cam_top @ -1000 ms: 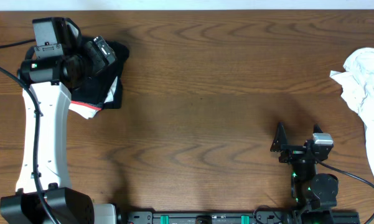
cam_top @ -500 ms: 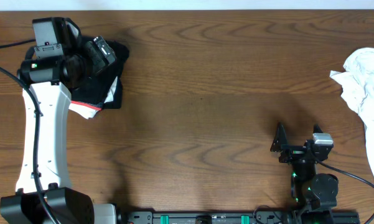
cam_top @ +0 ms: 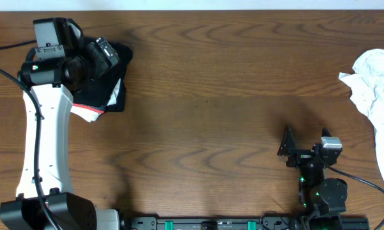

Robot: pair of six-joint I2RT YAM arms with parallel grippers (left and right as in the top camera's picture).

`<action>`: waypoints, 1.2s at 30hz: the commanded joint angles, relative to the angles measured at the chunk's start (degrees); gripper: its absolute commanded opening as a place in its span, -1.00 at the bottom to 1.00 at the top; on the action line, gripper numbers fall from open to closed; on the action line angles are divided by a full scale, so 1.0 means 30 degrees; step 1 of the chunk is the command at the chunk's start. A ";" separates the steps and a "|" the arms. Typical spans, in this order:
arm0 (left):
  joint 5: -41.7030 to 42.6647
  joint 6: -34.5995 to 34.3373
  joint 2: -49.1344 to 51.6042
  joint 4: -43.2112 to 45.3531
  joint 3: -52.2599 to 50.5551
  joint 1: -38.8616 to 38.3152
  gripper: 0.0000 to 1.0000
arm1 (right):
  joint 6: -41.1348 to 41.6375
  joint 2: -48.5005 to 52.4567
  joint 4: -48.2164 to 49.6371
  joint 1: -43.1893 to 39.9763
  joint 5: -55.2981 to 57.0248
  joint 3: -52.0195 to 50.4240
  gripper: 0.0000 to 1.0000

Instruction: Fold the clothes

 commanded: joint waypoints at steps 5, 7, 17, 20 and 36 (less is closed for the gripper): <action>-0.0051 0.0189 -0.1260 -0.0044 0.0029 -0.0168 0.96 | -0.0277 -0.0146 -0.0073 -0.0299 0.0058 -0.0036 0.98; -0.0058 0.0204 -0.2098 -0.0051 0.0029 -0.0342 0.96 | -0.0277 -0.0146 -0.0073 -0.0299 0.0058 -0.0036 0.97; -0.0117 0.0539 -0.6564 -0.0036 -0.0408 -0.2419 0.96 | -0.0277 -0.0146 -0.0073 -0.0299 0.0058 -0.0036 0.99; -0.0117 0.0539 -0.8189 0.0022 -0.1450 -0.3249 0.96 | -0.0277 -0.0146 -0.0073 -0.0299 0.0058 -0.0036 0.98; -0.0648 0.0546 -1.8629 0.9479 -1.7340 -0.4524 0.96 | -0.0277 -0.0146 -0.0073 -0.0299 0.0058 -0.0036 0.98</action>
